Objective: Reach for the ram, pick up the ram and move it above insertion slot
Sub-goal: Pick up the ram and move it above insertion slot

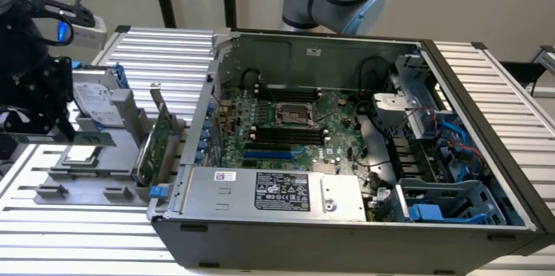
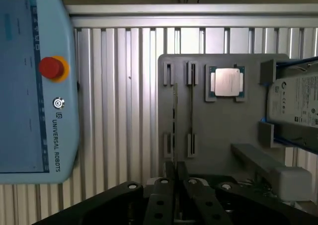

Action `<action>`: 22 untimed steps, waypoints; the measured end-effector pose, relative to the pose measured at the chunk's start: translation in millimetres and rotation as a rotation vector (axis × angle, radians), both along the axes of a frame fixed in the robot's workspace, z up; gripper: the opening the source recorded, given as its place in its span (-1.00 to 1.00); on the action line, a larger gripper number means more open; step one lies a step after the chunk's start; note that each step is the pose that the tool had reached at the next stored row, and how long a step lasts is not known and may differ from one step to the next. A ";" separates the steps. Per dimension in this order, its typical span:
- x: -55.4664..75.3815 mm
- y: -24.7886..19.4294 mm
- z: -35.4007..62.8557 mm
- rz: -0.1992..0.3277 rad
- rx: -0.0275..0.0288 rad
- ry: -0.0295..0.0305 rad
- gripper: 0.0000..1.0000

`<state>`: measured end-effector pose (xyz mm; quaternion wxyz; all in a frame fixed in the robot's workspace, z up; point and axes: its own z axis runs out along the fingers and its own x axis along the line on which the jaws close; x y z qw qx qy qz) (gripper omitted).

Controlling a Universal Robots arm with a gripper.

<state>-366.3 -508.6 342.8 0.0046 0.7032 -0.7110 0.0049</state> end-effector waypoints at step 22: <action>93.7 0.7 65.9 0.001 0.0199 -0.0001 -0.73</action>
